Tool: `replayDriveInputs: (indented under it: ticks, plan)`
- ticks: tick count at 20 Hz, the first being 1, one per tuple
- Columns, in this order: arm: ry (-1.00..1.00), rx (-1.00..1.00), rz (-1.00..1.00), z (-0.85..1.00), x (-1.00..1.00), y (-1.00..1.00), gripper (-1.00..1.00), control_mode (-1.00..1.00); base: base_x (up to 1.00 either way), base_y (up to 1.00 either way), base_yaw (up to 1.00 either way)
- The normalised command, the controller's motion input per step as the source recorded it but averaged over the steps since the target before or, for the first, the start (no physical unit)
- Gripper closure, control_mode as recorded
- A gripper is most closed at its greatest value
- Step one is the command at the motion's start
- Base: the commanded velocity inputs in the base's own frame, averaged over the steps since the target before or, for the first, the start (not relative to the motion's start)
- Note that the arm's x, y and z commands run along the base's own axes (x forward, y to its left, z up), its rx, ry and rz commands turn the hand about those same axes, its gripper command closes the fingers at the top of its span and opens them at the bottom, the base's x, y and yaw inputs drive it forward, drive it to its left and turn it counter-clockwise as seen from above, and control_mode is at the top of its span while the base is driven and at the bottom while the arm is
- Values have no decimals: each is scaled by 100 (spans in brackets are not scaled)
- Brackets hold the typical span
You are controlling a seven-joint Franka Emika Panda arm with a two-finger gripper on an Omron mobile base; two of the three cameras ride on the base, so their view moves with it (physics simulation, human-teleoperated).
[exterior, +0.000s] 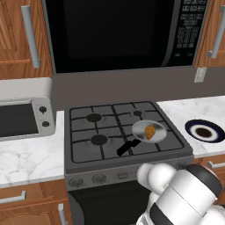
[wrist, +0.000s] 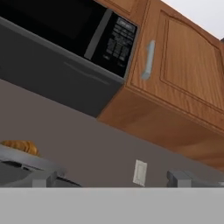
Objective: Pick the croissant and place it on the pan. Then turn on the stove to warm the croissant.
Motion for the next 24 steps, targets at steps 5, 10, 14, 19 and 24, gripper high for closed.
replayDriveInputs:
  ticks: [5,10,14,19,24]
  plan:
    - [-4,-2,0,0,26,22,-100,-100,0,0,0]
    - [0,0,0,-5,54,0,-100,-100,0,0,0]
    - [0,0,0,-12,94,-6,-100,-100,0,0,0]
    - [0,0,0,-8,58,-3,-100,-100,0,0,0]
    - [0,0,0,-12,0,0,-100,-100,0,0,0]
